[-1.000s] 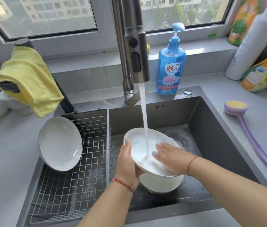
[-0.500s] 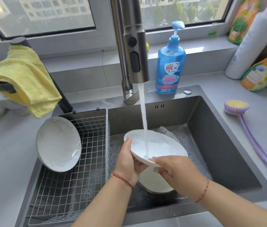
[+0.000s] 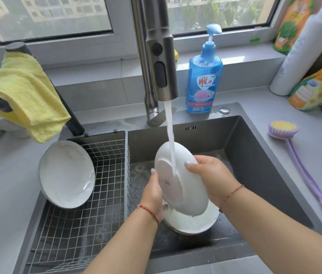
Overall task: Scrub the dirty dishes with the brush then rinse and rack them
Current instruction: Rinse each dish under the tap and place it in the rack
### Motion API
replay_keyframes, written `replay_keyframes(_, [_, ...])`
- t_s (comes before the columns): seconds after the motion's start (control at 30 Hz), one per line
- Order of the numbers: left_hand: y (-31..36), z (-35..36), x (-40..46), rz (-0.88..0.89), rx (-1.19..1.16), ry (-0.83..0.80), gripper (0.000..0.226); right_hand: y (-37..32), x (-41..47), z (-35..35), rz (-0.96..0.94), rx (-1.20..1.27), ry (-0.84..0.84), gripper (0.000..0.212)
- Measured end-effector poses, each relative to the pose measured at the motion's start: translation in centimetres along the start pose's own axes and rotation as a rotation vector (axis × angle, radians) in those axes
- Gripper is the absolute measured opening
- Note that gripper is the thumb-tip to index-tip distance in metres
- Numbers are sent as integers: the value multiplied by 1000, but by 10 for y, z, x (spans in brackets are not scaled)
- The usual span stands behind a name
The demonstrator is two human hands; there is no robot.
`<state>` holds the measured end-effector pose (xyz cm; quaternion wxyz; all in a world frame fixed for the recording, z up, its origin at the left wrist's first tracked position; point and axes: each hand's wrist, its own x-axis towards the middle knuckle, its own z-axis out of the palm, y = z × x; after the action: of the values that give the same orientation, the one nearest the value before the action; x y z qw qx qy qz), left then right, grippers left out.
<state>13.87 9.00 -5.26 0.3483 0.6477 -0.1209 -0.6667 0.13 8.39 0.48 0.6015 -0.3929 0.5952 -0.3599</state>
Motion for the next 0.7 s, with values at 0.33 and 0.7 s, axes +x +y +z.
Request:
replay_keyframes(0.33, [-4,-10,2,-68,-169,55,45,-5,23,-6,218,462,95,16])
replay_keyframes(0.7, [-5,-13,-9,-24,-83,99,58,5,10,-15,154,454,119,17])
